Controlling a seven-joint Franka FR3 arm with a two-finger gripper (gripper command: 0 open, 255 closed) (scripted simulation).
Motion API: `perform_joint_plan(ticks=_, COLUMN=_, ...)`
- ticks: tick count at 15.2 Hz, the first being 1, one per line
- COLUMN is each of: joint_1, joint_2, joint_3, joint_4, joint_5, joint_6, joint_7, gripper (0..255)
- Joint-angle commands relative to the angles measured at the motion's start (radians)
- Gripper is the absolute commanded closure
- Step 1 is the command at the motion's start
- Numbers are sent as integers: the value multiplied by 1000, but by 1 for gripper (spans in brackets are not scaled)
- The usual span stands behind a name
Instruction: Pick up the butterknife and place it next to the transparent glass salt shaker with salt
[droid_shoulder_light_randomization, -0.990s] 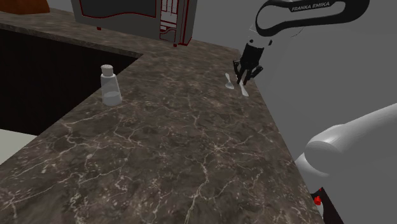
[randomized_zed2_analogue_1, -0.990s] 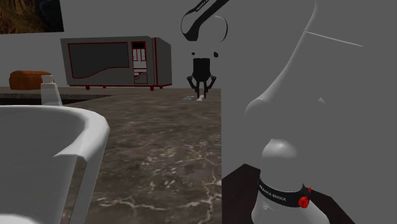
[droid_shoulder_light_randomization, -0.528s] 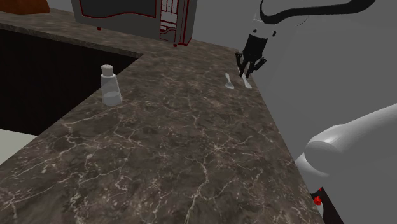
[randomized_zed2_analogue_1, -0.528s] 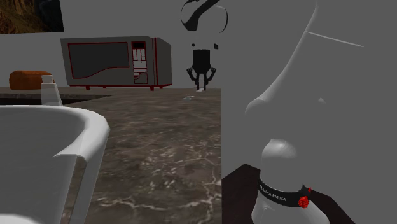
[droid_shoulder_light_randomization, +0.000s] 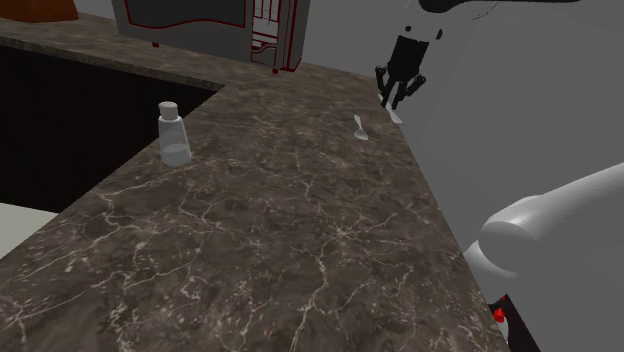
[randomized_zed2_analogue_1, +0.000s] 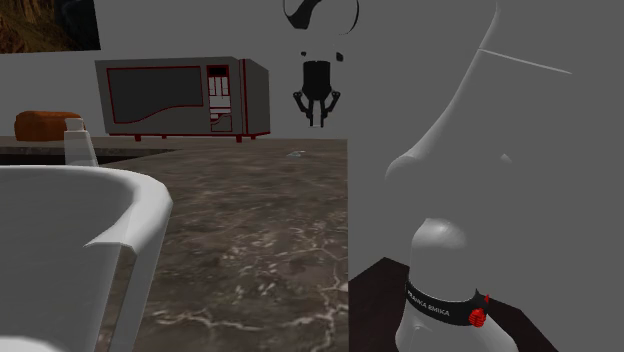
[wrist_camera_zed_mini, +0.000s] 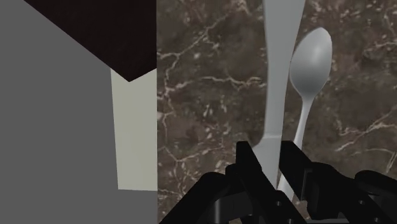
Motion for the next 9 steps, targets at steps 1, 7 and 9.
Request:
perform_joint_plan(ticks=1, joint_1=0, joint_2=6, joint_3=-1, joint_4=32, joint_5=-1, joint_6=-26, joint_7=-1, gripper=255)
perform_joint_plan(ticks=7, joint_1=-1, joint_2=22, joint_3=-1, joint_4=127, joint_5=-2, joint_6=-106, joint_7=0, gripper=255)
perform_joint_plan(ticks=9, joint_1=-1, joint_2=28, joint_3=-1, joint_4=160, joint_5=-2, joint_6=-133, joint_7=0, gripper=255)
